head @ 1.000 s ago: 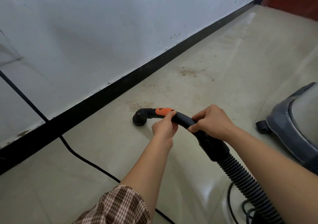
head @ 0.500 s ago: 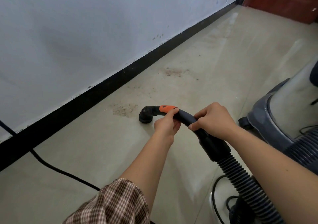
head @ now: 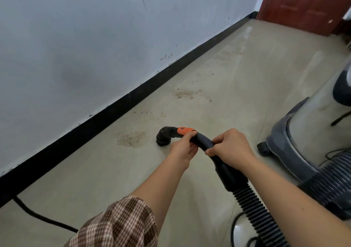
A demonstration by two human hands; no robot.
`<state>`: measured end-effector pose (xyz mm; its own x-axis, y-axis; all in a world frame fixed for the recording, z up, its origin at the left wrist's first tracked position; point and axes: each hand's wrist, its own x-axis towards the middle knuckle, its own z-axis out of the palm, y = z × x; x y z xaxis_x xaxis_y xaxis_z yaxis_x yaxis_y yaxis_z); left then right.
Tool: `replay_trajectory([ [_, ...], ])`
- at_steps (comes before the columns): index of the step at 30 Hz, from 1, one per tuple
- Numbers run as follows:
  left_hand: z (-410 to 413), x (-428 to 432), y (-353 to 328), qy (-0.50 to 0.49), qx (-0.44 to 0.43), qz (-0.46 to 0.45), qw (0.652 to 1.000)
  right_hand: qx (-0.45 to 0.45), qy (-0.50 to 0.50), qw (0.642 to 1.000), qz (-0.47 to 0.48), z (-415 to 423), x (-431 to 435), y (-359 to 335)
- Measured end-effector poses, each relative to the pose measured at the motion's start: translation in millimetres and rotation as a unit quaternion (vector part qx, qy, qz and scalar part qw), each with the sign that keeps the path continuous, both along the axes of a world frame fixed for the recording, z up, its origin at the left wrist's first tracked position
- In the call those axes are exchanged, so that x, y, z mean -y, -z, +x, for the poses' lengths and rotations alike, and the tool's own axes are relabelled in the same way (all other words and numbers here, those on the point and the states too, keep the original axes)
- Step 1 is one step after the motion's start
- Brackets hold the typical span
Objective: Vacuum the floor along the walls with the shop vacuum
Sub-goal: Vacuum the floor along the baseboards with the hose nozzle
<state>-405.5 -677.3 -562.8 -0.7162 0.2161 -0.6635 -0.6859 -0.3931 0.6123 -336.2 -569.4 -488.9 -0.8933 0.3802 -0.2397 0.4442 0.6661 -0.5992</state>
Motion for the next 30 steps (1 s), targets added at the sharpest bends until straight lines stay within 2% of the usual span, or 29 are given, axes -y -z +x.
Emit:
replay_trajectory([
  [8, -20.7, 4.2, -1.3, 0.052, -0.012, -0.017, 0.998, -0.006, 0.014, 1.000, 0.013, -9.1, 0.6, 5.7],
  [30, -26.3, 57.0, 7.1, -0.039, 0.016, -0.003, 0.999, 0.018, -0.026, 0.999, -0.013, -36.8, 39.7, 12.0],
])
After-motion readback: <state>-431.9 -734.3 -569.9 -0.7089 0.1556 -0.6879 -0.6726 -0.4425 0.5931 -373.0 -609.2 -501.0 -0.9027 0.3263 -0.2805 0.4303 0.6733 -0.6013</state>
